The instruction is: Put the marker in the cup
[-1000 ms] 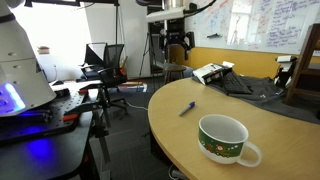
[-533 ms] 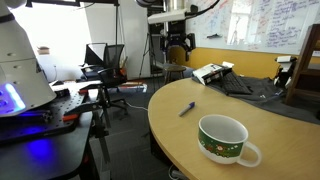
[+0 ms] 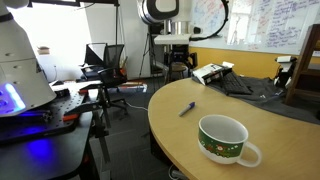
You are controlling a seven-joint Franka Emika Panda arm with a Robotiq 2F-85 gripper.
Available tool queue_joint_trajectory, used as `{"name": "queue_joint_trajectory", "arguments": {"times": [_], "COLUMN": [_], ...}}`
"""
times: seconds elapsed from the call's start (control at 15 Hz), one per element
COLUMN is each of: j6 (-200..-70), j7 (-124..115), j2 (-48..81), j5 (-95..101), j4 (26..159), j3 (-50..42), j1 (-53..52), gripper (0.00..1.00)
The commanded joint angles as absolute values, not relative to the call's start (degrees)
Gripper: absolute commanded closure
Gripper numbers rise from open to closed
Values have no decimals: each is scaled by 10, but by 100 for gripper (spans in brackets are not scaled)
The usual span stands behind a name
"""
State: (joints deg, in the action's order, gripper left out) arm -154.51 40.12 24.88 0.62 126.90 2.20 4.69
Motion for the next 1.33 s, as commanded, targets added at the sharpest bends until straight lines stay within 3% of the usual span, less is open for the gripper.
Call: {"name": "queue_joint_trajectory", "arguments": {"times": [0.0,0.67,0.8,1.27], "j6": [-1604,-1585,-1580,-1565], "j7": [415,400,398,389], "j2": [331,466,477,489], "j5": [16,52,61,84], "j4": [1217,1107,1096,1081], "j3": [62,94,92,79], "j1": [94,158,158,150], "gripper": [0,0,26,80]}}
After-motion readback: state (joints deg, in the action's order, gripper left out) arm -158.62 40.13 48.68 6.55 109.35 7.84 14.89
